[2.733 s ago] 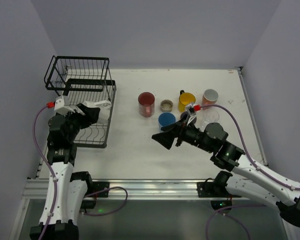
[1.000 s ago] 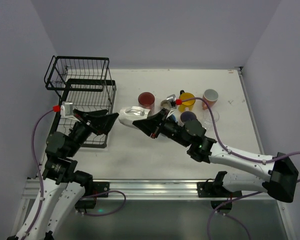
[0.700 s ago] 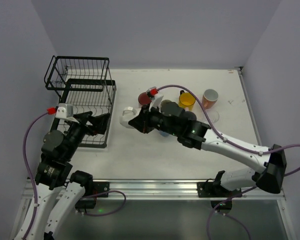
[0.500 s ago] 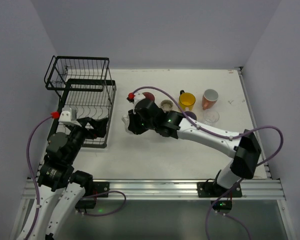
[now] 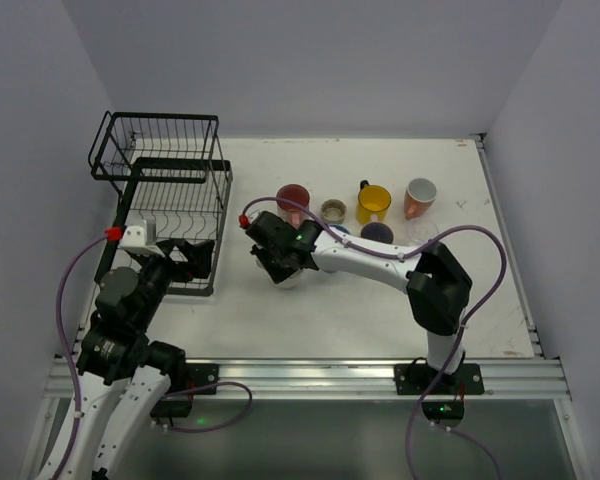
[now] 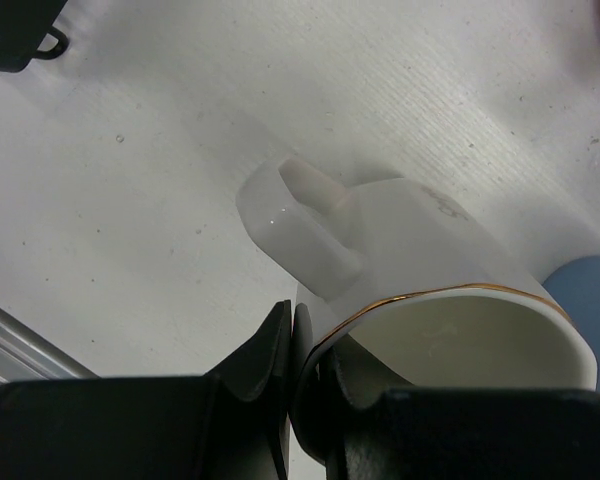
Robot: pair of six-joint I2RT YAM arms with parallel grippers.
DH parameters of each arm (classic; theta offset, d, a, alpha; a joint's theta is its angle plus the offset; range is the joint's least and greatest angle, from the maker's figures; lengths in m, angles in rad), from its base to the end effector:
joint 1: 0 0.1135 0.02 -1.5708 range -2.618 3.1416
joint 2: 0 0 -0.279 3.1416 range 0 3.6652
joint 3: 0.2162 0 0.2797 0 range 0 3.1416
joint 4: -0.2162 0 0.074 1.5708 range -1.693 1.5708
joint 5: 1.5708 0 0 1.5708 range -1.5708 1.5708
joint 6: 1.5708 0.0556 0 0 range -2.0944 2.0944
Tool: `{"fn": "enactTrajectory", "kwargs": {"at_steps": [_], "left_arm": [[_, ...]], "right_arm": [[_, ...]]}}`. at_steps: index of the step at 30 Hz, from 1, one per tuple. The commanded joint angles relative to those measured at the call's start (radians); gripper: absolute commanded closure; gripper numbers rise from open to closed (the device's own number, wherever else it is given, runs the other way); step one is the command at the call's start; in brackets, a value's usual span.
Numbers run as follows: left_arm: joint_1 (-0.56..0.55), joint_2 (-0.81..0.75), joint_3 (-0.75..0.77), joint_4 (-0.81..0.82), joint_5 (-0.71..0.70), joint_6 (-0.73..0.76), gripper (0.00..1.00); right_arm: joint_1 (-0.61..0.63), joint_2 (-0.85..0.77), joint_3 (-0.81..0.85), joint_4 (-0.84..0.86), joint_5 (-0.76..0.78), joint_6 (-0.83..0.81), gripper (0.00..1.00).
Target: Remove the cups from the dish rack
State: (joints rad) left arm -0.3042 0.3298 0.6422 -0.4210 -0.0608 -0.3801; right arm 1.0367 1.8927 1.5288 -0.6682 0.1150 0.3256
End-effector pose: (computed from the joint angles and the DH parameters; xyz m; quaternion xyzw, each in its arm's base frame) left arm 0.1215 -0.0346 0.3309 -0.0485 0.7428 -0.2026 0.6363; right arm 0.2352 0.3851 0.2261 -0.3207 0.9075 0.1242 0.2413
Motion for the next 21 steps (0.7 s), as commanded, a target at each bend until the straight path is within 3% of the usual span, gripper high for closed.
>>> {"fn": "enactTrajectory", "kwargs": {"at_steps": [1, 5, 14, 15, 16, 20, 21], "left_arm": [[-0.001, -0.012, -0.006, 0.010, -0.011, 0.027, 0.00], [-0.001, -0.014, -0.007, 0.013, -0.005, 0.027, 0.00], [-0.001, 0.000, -0.007, 0.016, -0.007, 0.032, 0.00], [0.000, 0.003, -0.007, 0.016, -0.008, 0.032, 0.00], [-0.001, 0.005, -0.006, 0.016, -0.014, 0.033, 0.00], [0.000, 0.017, -0.003, 0.018, -0.013, 0.037, 0.00], [-0.001, 0.015, -0.003, 0.018, -0.013, 0.037, 0.00]], "right_arm": [[-0.015, 0.000, 0.070, 0.021, 0.011, -0.054, 1.00], [-0.021, 0.014, 0.082, 0.012, 0.020, -0.072, 0.98], [-0.021, -0.041, 0.099, -0.008, 0.057, -0.071, 0.49], [-0.020, -0.061, 0.097, -0.002, 0.057, -0.068, 0.43], [-0.020, -0.110, 0.093, 0.016, 0.052, -0.065, 0.30], [-0.017, -0.266, 0.029, 0.073, 0.052, -0.050, 0.04], [-0.015, -0.303, 0.007, 0.090, 0.057, -0.046, 0.01]]}}
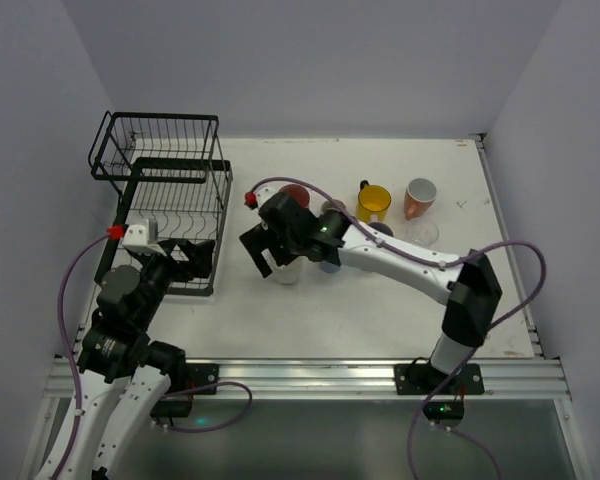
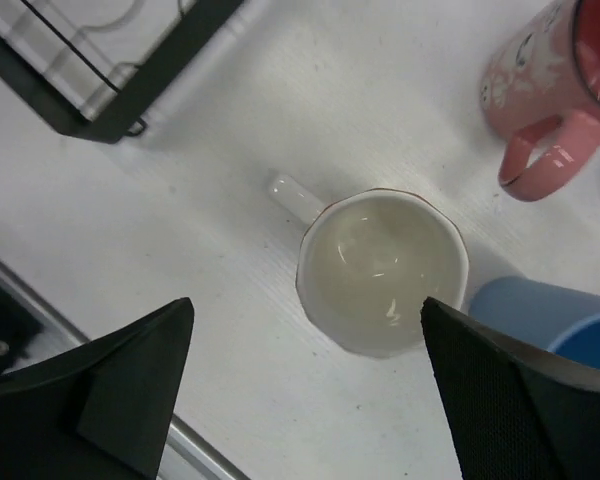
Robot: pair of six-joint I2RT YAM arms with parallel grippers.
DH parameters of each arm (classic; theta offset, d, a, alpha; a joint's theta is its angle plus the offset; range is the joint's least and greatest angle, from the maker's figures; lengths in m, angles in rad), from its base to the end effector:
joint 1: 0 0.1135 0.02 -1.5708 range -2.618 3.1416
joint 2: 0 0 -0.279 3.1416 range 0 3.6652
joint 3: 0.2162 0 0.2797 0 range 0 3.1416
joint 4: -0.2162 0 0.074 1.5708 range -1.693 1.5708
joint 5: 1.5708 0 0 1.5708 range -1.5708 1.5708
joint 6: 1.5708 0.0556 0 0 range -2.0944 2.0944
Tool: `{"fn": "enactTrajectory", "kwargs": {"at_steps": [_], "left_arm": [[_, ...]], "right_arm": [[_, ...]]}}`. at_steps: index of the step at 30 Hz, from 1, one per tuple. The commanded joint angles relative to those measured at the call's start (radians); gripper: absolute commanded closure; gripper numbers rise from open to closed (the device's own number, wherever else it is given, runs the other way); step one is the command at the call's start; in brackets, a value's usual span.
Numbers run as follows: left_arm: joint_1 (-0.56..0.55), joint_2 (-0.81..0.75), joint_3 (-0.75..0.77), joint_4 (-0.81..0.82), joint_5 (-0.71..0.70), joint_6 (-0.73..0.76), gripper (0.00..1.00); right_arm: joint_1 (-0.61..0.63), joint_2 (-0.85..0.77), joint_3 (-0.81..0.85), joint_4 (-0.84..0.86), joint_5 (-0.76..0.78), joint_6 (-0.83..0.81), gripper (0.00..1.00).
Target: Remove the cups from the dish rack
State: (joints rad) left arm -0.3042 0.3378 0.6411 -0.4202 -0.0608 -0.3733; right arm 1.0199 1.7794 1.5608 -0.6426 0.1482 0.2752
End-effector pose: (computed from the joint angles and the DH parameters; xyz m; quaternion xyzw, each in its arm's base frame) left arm 0.1233 -0.0352 0.3297 -0.0460 0.7457 -0.1993 0.6341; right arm 0.2381 0.3719 0.2879 -0.3162 0.8804 0.1536 0.3182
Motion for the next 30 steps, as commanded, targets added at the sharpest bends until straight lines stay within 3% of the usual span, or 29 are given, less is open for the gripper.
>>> {"fn": "enactTrajectory", "kwargs": {"at_steps": [1, 5, 10, 13, 19, 22, 30], "left_arm": [[-0.001, 0.004, -0.001, 0.017, -0.014, 0.030, 0.00], [-0.001, -0.019, 0.006, 0.018, -0.013, 0.037, 0.00], [-0.001, -0.014, 0.034, 0.034, 0.007, 0.040, 0.00], [-0.001, 0.018, 0.123, 0.043, 0.013, 0.039, 0.00], [-0.001, 0.024, 0.291, 0.073, 0.049, 0.039, 0.00], [-0.001, 0.014, 0.316, 0.080, 0.052, 0.030, 0.00], [-0.001, 0.009, 0.342, 0.078, 0.049, 0.024, 0.00]], "right_arm": [[0.006, -0.231, -0.053, 0.105, 0.025, 0.005, 0.01], [0.023, -0.466, -0.256, 0.219, 0.046, -0.001, 0.01], [0.025, -0.872, -0.476, 0.388, 0.126, -0.010, 0.01], [0.025, -1.107, -0.609, 0.451, 0.194, -0.013, 0.01], [0.023, -1.438, -0.669, 0.405, 0.411, 0.004, 0.01], [0.023, -1.506, -0.694, 0.391, 0.494, 0.012, 0.01], [0.023, -1.568, -0.687, 0.385, 0.508, 0.012, 0.01]]}}
